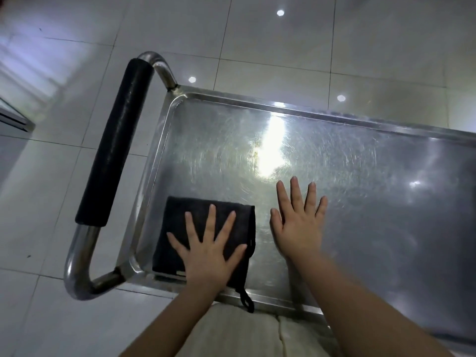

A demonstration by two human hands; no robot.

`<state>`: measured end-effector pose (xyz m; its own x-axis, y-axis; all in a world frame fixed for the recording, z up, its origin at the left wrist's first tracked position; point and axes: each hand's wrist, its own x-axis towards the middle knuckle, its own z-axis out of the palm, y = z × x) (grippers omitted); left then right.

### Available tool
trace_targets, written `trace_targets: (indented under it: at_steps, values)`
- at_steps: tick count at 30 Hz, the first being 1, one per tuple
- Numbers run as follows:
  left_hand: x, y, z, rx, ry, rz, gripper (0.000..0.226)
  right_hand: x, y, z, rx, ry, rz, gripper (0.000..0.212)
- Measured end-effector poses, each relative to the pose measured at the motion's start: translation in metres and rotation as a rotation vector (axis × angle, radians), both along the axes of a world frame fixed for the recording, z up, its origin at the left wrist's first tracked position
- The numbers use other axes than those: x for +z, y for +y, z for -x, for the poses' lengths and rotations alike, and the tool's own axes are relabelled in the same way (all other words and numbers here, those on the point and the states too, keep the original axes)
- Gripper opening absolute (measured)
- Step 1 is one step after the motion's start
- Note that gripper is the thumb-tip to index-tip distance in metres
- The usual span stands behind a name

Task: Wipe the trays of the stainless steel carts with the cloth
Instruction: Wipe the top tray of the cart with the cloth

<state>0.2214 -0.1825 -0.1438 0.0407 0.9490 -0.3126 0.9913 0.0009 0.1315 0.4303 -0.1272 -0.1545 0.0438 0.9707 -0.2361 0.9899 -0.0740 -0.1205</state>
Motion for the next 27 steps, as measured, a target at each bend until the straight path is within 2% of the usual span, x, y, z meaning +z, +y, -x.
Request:
trace_targets:
  at_steps: [3, 10, 13, 18, 22, 25, 27]
  values:
    - [0.001, 0.031, -0.005, -0.013, 0.008, -0.019, 0.070, -0.001, 0.000, 0.000, -0.003, 0.011, -0.017, 0.060]
    - [-0.002, 0.222, -0.064, 0.001, -0.003, -0.034, 0.072, -0.004, -0.001, -0.002, -0.010, 0.003, -0.032, 0.059]
    - [-0.002, 0.255, -0.077, -0.038, 0.023, -0.017, 0.072, -0.004, 0.001, -0.003, -0.007, 0.011, -0.024, 0.060]
    - [-0.005, 0.194, -0.046, -0.115, 0.011, -0.099, 0.071, 0.002, 0.002, -0.005, -0.020, 0.056, -0.001, 0.062]
    - [-0.001, 0.086, -0.017, -0.020, -0.026, -0.069, 0.071, 0.009, 0.006, -0.006, -0.010, 0.088, 0.048, 0.058]
    - [0.001, -0.003, -0.007, -0.107, -0.018, -0.051, 0.071, 0.014, 0.007, -0.006, -0.005, 0.107, 0.070, 0.057]
    - [0.002, -0.022, -0.003, -0.153, 0.003, -0.026, 0.072, 0.016, 0.006, -0.005, 0.001, 0.089, 0.076, 0.058]
